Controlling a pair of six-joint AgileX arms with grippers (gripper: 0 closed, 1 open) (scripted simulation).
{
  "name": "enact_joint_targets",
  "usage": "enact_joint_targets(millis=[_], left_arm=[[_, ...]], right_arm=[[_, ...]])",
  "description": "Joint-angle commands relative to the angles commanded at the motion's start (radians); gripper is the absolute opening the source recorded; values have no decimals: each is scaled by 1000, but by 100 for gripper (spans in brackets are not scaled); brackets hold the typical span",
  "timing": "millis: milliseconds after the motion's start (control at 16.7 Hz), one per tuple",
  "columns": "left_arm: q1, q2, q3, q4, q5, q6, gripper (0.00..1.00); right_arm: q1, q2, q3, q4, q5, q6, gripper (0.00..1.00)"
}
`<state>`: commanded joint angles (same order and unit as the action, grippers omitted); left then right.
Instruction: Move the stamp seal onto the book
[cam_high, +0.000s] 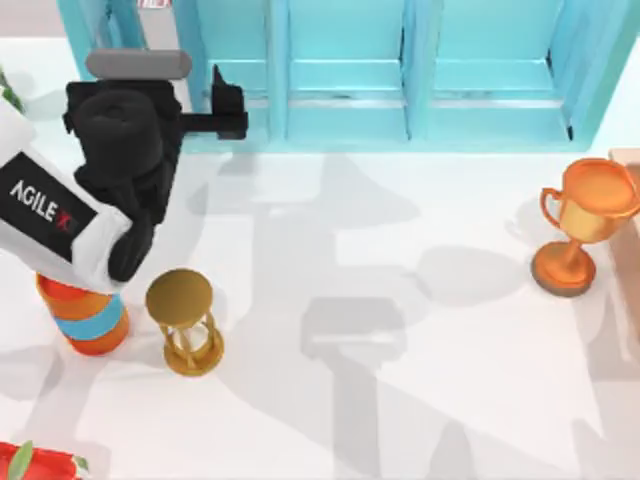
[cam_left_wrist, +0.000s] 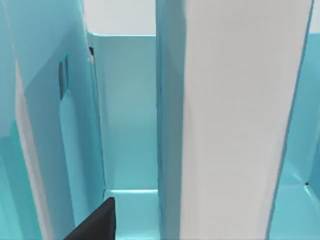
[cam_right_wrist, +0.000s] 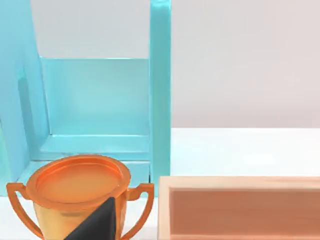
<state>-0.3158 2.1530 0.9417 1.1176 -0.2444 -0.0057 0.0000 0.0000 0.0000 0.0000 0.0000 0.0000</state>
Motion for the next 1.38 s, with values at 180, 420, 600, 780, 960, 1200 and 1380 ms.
enact_joint_targets(millis=[180,420,600,780,960,1200,1380], left_arm=[[16,68,128,-57,17,2,100],[44,171,244,-70,45,3,100],[51,201,261,-62,53,3,100],[51,201,261,-62,53,3,100],[51,201,261,-62,53,3,77],[51,201,261,-62,53,3,47],[51,201,261,-62,53,3,25]], right_arm=[[0,0,0,0,0,0,100],[0,0,0,0,0,0,100],[0,0,0,0,0,0,100],[0,0,0,0,0,0,100],[0,0,0,0,0,0,100],[0,0,0,0,0,0,100],[0,0,0,0,0,0,100]])
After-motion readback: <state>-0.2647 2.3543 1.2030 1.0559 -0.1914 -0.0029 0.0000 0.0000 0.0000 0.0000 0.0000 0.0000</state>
